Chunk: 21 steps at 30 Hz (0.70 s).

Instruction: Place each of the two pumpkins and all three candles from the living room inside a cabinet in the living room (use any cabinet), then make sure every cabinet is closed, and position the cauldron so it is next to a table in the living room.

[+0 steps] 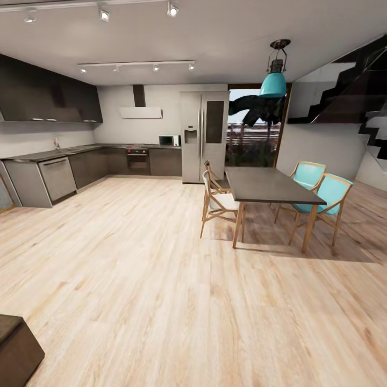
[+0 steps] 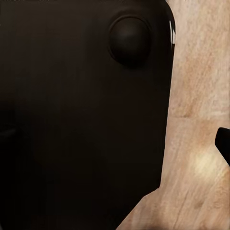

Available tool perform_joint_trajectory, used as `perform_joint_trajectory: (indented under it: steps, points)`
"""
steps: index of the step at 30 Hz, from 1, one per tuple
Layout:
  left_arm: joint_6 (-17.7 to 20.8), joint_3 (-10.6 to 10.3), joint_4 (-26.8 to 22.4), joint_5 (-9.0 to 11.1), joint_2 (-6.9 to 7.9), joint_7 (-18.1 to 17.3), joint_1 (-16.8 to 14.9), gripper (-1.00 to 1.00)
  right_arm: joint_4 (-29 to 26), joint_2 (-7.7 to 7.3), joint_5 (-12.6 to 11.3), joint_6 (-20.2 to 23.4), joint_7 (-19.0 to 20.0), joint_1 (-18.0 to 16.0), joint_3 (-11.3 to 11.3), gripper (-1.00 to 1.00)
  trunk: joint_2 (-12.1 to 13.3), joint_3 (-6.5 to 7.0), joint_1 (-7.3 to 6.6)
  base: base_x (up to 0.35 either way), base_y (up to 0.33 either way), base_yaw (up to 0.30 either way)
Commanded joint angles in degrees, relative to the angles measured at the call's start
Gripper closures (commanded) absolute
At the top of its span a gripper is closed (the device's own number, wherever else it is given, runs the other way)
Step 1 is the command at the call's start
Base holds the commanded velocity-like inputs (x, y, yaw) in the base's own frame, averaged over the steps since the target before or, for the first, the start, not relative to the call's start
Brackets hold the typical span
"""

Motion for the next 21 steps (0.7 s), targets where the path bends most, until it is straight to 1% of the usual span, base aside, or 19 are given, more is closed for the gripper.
perform_joint_trajectory:
  steps: [1, 5, 11, 14, 21]
  points:
    - [0.0, 0.0, 0.0, 0.0, 0.02, 0.0, 0.0, -1.0, 0.0, 0.02, 0.0, 0.0, 0.0, 0.0, 0.0, -1.0, 0.0, -0.05, -0.01, -0.099, 0.0, 0.012]
    - [0.0, 0.0, -0.1, -0.2, -0.16, 0.0, 0.0, -1.0, -0.1, 0.01, 0.0, -0.8, 0.0, 0.0, 0.0, -1.0, 0.0, -0.05, -0.01, -0.042, 0.0, 0.166]
    - [0.0, -0.1, -0.2, -0.3, -0.2, 0.0, 0.0, -1.0, 0.0, 0.05, 0.1, -2.5, -0.1, 0.0, 0.0, -1.0, 0.0, -0.05, -0.01, -0.012, -0.032, 0.267]
    - [0.0, -0.1, -0.2, -0.4, -0.21, 0.0, 0.0, -1.0, 0.1, 0.08, 0.0, -2.6, -0.2, 0.0, 0.0, -1.0, 0.0, -0.05, -0.01, -0.092, -0.173, 0.28]
    - [0.0, -0.1, -0.2, -0.4, -0.29, 0.0, 0.0, -1.0, 0.1, 0.06, 0.0, -2.6, -0.3, 0.0, 0.0, -1.0, 0.0, -0.06, -0.01, -0.123, -0.253, 0.281]
